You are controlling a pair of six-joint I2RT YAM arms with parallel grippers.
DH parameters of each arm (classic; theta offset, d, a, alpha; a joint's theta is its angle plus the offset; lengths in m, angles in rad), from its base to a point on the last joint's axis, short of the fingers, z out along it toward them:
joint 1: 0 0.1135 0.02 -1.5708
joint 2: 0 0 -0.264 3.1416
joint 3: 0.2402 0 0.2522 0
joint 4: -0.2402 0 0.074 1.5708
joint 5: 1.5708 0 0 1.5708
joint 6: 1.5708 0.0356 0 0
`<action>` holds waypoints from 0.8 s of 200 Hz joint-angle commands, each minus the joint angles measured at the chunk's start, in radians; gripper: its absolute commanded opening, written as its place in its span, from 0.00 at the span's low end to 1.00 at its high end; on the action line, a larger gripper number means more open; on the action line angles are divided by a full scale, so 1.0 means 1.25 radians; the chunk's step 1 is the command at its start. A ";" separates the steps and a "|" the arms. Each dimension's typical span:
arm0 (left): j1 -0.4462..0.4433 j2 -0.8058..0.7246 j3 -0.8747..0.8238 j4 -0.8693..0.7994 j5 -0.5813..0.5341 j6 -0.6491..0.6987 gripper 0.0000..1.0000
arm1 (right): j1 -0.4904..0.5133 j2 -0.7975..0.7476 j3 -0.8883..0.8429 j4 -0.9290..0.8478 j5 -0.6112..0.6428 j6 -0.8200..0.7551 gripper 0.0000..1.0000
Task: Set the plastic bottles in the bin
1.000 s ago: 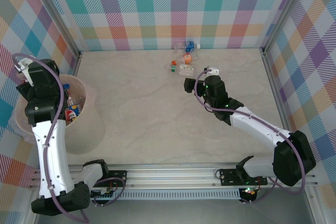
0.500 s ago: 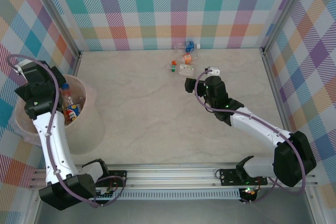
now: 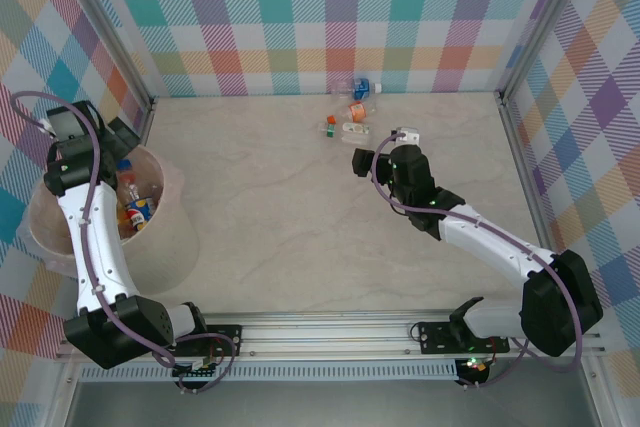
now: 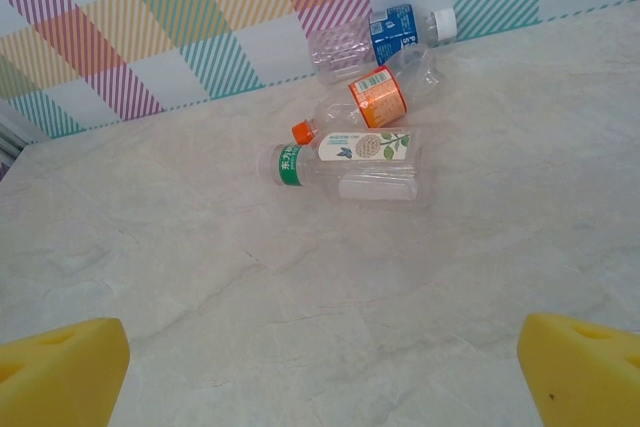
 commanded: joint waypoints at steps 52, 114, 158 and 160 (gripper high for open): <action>0.008 -0.020 -0.013 -0.089 -0.021 -0.096 1.00 | -0.003 -0.021 -0.013 -0.008 0.021 0.002 1.00; 0.005 -0.029 0.098 -0.127 0.102 -0.076 1.00 | -0.004 -0.045 -0.024 -0.007 0.028 0.000 1.00; -0.053 -0.051 0.137 -0.127 0.160 -0.101 1.00 | -0.009 -0.049 -0.027 0.000 0.028 -0.005 1.00; -0.058 -0.050 0.138 -0.127 0.162 -0.102 1.00 | -0.009 -0.049 -0.026 0.001 0.028 -0.005 1.00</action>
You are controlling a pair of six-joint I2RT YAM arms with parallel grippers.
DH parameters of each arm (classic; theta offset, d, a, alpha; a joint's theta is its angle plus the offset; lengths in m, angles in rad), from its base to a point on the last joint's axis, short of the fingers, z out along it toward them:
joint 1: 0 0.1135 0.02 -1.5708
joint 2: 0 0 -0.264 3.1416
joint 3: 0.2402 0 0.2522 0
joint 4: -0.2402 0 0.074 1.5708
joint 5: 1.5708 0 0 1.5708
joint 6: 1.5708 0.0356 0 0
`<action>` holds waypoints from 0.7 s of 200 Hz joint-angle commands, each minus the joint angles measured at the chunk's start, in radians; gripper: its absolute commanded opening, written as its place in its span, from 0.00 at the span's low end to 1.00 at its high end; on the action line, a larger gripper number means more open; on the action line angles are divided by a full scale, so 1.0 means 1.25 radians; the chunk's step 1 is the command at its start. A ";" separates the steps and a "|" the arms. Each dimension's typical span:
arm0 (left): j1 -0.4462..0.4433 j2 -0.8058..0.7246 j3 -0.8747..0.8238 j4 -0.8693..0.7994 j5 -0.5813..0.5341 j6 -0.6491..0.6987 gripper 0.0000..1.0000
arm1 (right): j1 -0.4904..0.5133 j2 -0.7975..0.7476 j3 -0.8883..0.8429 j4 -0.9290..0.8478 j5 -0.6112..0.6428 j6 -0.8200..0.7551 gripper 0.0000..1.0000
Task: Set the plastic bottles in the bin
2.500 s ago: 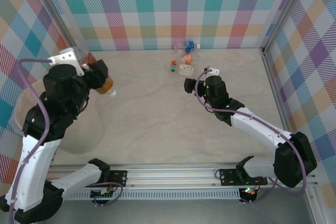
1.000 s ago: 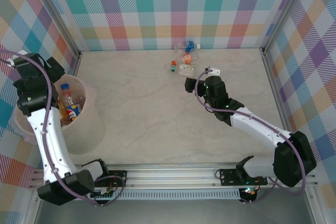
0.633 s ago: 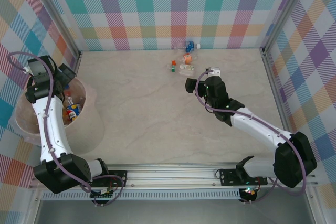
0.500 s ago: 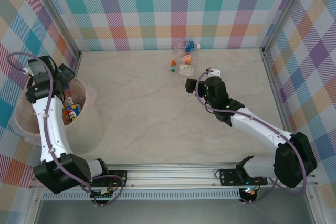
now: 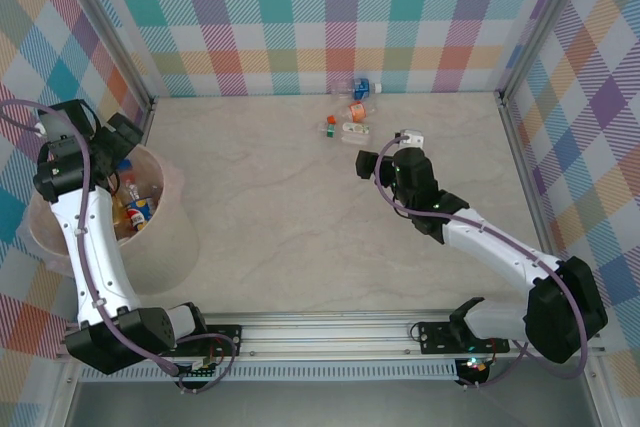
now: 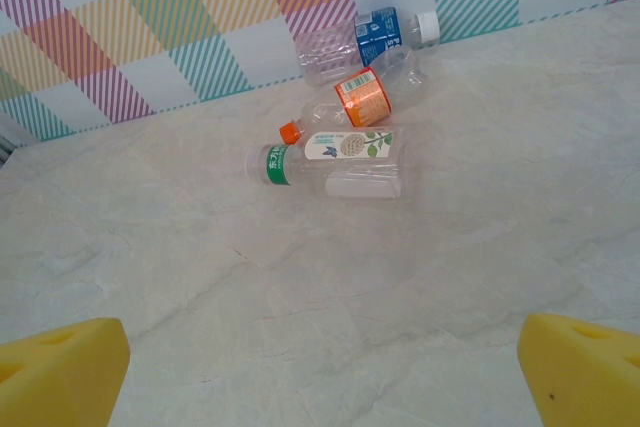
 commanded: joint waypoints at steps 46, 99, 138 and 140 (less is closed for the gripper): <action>-0.213 -0.014 0.085 0.006 0.041 -0.047 1.00 | -0.038 -0.027 0.007 -0.024 -0.040 0.016 1.00; -0.409 0.034 0.121 0.057 0.037 -0.061 1.00 | -0.082 -0.028 0.014 -0.051 -0.085 0.008 1.00; -0.507 0.061 0.098 0.147 0.123 -0.073 1.00 | -0.167 0.002 0.054 -0.095 -0.213 -0.042 1.00; -0.513 0.061 0.094 0.156 0.125 -0.073 1.00 | -0.171 0.005 0.057 -0.099 -0.219 -0.043 1.00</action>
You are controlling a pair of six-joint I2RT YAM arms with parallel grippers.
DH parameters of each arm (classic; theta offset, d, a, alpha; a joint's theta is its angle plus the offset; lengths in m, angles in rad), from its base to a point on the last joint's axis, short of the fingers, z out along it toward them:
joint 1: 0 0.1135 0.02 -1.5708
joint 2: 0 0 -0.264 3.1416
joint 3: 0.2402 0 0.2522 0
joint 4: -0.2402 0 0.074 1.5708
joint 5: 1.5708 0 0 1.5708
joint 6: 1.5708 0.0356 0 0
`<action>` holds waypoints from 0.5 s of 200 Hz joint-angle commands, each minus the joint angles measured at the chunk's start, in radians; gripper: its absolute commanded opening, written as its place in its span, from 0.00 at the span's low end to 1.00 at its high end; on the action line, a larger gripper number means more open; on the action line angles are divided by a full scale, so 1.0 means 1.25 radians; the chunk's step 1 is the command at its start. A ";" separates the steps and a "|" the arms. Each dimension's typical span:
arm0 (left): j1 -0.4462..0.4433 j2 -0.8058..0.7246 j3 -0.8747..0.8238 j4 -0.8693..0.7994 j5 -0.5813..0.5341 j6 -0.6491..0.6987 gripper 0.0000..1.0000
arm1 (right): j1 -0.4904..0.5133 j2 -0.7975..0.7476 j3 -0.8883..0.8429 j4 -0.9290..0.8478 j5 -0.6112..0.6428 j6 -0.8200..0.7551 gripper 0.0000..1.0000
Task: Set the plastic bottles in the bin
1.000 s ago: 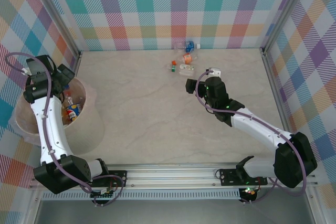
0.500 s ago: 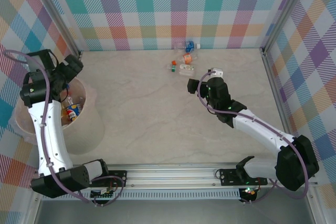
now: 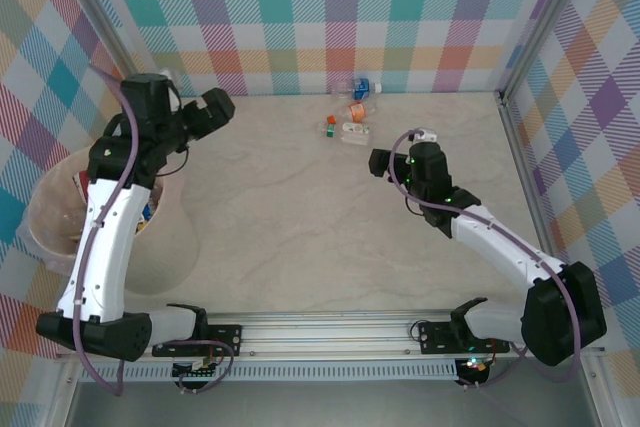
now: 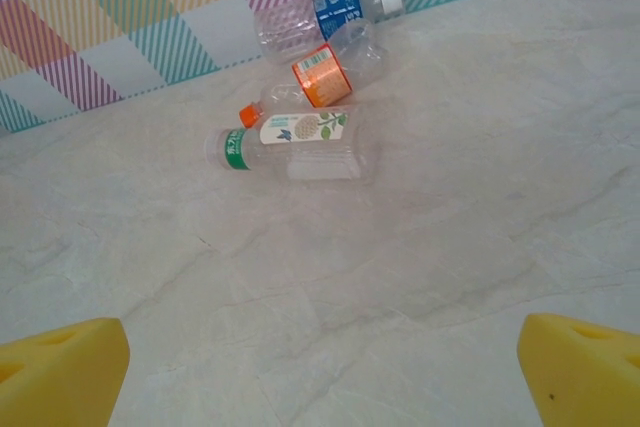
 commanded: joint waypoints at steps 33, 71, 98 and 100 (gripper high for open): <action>-0.120 0.004 -0.102 0.260 0.112 -0.056 1.00 | -0.117 0.088 0.115 -0.067 -0.183 -0.068 1.00; -0.180 0.051 -0.142 0.309 0.141 -0.059 1.00 | -0.162 0.236 0.239 -0.079 -0.250 -0.129 1.00; -0.193 0.069 -0.196 0.341 0.138 -0.075 1.00 | -0.178 0.372 0.384 -0.134 -0.300 -0.195 1.00; -0.195 0.070 -0.200 0.344 0.137 -0.078 1.00 | -0.179 0.382 0.397 -0.140 -0.304 -0.199 1.00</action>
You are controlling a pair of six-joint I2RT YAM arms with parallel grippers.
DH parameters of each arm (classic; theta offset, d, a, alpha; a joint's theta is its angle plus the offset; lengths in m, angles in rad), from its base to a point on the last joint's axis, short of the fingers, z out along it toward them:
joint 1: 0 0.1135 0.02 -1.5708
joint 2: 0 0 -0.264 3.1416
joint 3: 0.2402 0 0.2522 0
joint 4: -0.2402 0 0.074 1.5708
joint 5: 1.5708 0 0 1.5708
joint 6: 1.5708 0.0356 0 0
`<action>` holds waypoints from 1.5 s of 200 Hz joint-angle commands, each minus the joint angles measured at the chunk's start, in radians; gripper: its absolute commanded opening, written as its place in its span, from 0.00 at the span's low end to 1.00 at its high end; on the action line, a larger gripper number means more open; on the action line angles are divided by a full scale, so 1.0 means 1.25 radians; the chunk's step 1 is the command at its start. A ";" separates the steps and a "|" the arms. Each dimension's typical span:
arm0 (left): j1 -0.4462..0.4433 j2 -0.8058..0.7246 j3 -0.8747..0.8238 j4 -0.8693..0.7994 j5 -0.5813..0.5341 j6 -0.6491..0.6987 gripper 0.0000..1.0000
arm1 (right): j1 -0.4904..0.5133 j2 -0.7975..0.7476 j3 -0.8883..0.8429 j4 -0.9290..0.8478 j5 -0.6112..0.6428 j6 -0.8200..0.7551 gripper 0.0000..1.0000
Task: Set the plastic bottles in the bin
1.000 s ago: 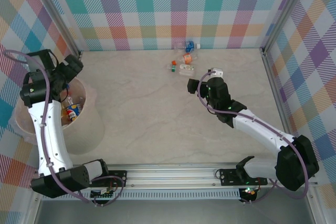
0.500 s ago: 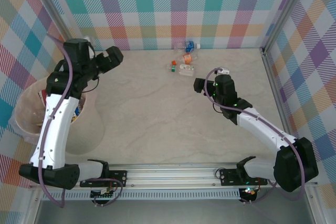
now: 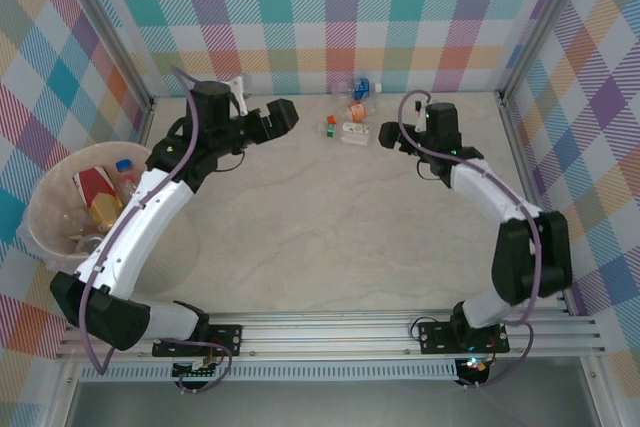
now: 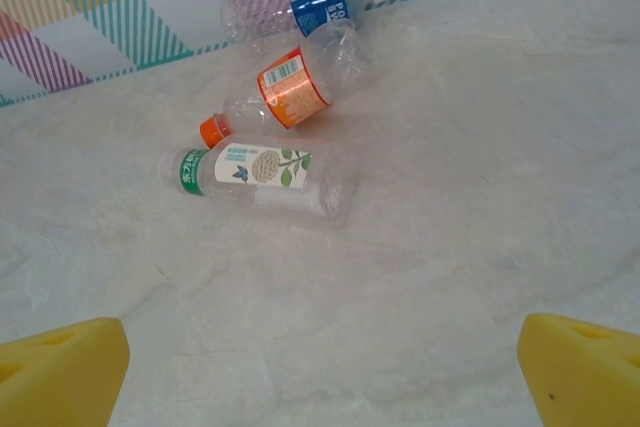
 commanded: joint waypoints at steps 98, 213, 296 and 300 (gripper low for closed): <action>-0.013 0.061 -0.160 0.071 -0.075 -0.081 1.00 | -0.020 0.514 0.630 -0.351 -0.299 -0.505 0.99; -0.013 0.044 -0.199 0.085 -0.152 0.002 1.00 | 0.034 0.769 0.957 -0.587 -0.225 -0.773 0.97; -0.013 0.047 -0.202 0.067 -0.178 0.005 1.00 | 0.067 0.652 0.762 -0.468 -0.173 -0.738 0.64; -0.013 0.047 -0.201 0.067 -0.178 0.005 1.00 | 0.068 0.639 0.740 -0.451 -0.167 -0.732 0.61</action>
